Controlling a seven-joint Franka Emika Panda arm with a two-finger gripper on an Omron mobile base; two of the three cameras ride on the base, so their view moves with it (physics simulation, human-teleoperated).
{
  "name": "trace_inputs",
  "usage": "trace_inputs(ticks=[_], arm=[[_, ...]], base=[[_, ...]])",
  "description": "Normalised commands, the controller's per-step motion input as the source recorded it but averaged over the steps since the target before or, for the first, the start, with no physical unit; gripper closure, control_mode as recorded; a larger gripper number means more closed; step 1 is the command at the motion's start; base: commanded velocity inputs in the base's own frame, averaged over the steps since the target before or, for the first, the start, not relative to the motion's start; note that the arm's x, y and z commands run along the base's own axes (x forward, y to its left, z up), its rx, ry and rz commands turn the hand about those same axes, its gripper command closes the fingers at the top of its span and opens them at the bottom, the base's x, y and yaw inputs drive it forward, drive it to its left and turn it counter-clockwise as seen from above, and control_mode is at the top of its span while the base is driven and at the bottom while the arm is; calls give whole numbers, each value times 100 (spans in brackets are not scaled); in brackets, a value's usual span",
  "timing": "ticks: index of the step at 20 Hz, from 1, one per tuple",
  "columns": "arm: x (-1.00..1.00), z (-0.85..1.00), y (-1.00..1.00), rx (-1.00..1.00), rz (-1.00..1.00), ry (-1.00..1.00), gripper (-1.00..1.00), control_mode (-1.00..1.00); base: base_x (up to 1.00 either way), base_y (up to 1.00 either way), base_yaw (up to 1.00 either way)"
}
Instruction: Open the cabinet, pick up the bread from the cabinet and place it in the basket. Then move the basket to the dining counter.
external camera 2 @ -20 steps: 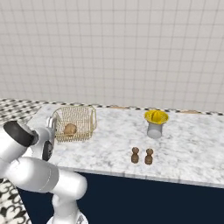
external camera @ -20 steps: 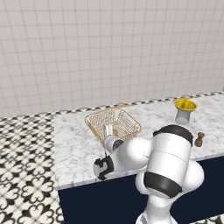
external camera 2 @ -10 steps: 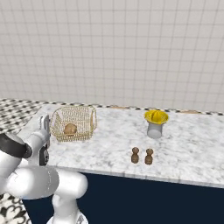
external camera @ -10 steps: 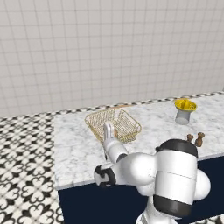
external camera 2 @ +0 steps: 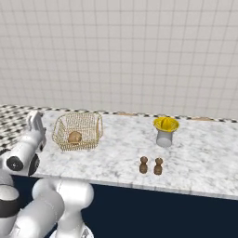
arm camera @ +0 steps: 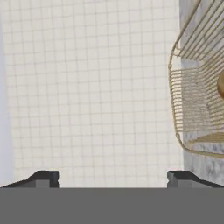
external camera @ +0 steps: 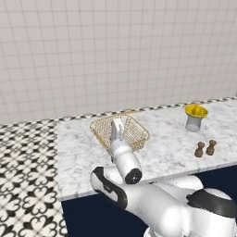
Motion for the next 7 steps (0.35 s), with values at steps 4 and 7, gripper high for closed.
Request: trace_inputs(ticks=[4,7], arm=[[-58,100,-61,0,0,1,-100,-100],[-62,79,-98,0,0,23,-100,-100]], base=[[0,0,0],[0,0,0]])
